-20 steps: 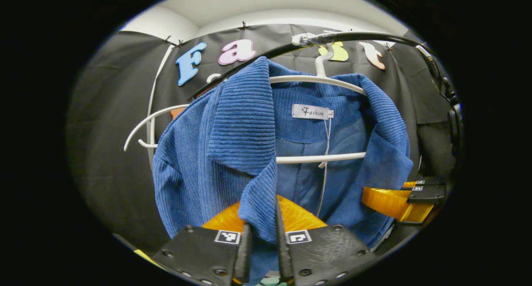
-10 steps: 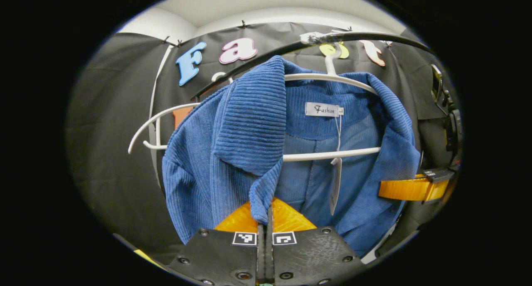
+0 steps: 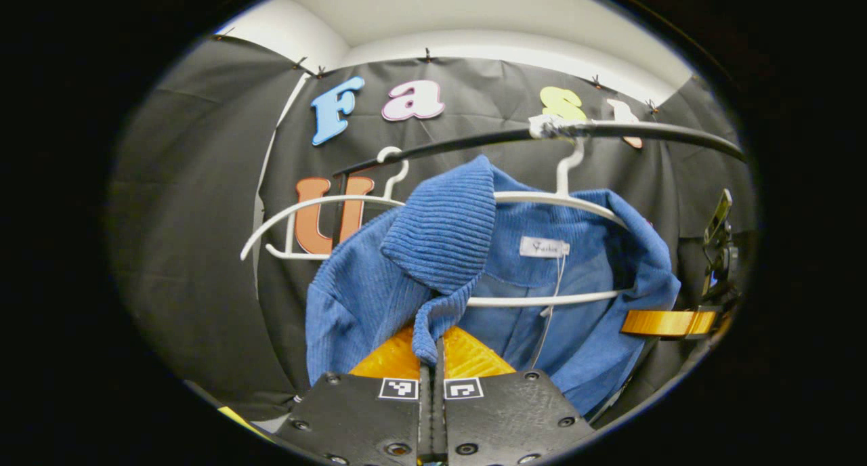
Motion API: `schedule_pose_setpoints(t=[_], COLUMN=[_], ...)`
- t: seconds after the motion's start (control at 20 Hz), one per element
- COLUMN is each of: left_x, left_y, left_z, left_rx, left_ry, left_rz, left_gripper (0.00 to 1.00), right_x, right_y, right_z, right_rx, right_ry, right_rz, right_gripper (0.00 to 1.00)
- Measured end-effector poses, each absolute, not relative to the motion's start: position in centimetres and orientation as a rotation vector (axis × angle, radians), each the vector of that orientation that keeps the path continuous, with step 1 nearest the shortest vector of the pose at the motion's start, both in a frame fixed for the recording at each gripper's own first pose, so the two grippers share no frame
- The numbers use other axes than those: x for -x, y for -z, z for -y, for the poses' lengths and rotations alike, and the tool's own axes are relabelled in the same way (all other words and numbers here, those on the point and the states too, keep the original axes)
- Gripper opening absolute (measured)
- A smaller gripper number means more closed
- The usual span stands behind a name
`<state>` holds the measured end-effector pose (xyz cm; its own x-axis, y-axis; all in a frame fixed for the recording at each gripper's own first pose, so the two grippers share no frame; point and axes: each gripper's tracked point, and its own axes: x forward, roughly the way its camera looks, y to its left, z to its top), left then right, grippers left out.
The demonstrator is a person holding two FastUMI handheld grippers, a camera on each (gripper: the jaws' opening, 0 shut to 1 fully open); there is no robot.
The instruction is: Grasp the clothes on the hanger with both hands and then place them into the laundry hamper below.
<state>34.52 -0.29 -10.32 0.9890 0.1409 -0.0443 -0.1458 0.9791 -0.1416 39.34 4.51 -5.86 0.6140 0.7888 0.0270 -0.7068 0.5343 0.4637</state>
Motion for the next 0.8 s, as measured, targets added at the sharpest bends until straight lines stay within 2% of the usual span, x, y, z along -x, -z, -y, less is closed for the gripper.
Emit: schedule_pose_setpoints(t=[0.25,0.3,0.35,0.45,0.55,0.6,0.8], left_x=[-33.7,-33.7,-33.8,-33.7,-33.4,-33.5,-34.3], left_y=[6.7,6.0,5.5,4.6,3.9,3.6,3.1], left_z=[-2.9,-3.5,-4.0,-4.8,-5.2,-5.8,-7.4], left_rx=[0.174,0.180,0.188,0.201,0.201,0.195,0.189], left_ry=[-0.181,-0.185,-0.187,-0.188,-0.186,-0.188,-0.180], left_rz=[0.045,0.060,0.071,0.095,0.109,0.113,0.104], left_gripper=[0.00,0.03,0.00,0.00,0.03,0.00,0.00], right_x=[-38.4,-38.6,-38.8,-39.3,-40.3,-40.6,-42.5], right_y=[2.2,1.5,0.8,-0.4,-1.4,-2.0,-2.7], right_z=[-3.3,-3.0,-2.5,-1.4,-0.2,0.2,1.6], right_rx=[-0.610,-0.637,-0.675,-0.758,-0.792,-0.793,-0.738], right_ry=[-1.005,-1.010,-1.017,-1.017,-0.985,-0.961,-0.841], right_rz=[-0.139,-0.127,-0.118,-0.090,-0.049,-0.016,0.075], right_gripper=[0.04,0.04,0.04,0.03,0.04,0.04,0.03])
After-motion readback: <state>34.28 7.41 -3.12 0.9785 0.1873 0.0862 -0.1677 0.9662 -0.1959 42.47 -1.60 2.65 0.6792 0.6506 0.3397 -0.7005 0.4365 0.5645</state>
